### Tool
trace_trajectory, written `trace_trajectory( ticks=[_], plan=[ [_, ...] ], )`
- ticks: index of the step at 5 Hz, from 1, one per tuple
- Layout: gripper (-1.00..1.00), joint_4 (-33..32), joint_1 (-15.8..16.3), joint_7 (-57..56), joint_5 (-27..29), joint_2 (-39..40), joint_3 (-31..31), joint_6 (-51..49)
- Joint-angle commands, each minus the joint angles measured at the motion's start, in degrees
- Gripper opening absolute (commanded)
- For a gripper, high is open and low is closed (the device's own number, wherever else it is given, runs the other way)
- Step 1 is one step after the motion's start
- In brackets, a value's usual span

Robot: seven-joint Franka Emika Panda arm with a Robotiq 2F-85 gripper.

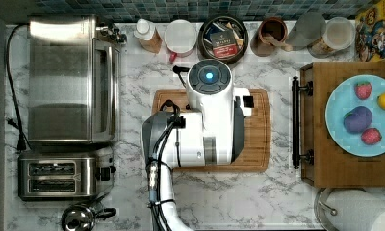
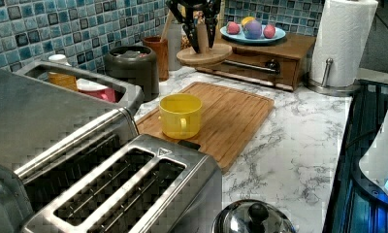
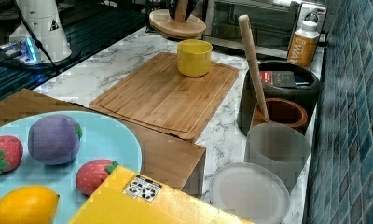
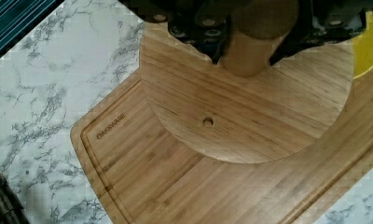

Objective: Put the lid on the tea container.

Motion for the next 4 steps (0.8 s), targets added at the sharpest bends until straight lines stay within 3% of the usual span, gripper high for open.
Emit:
trace_trajectory(
  ticks=[1, 2, 4],
  plan=[
    [-1.00, -2.92, -0.88, 0.77, 2.51, -6.78, -0.75, 14.38],
    [-1.00, -5.89, -1.26, 1.60, 3.01, -9.80, -0.60, 23.77],
    [-1.00, -2.38, -0.74, 2.58, 2.70, -8.46, -0.72, 32.29]
  ],
)
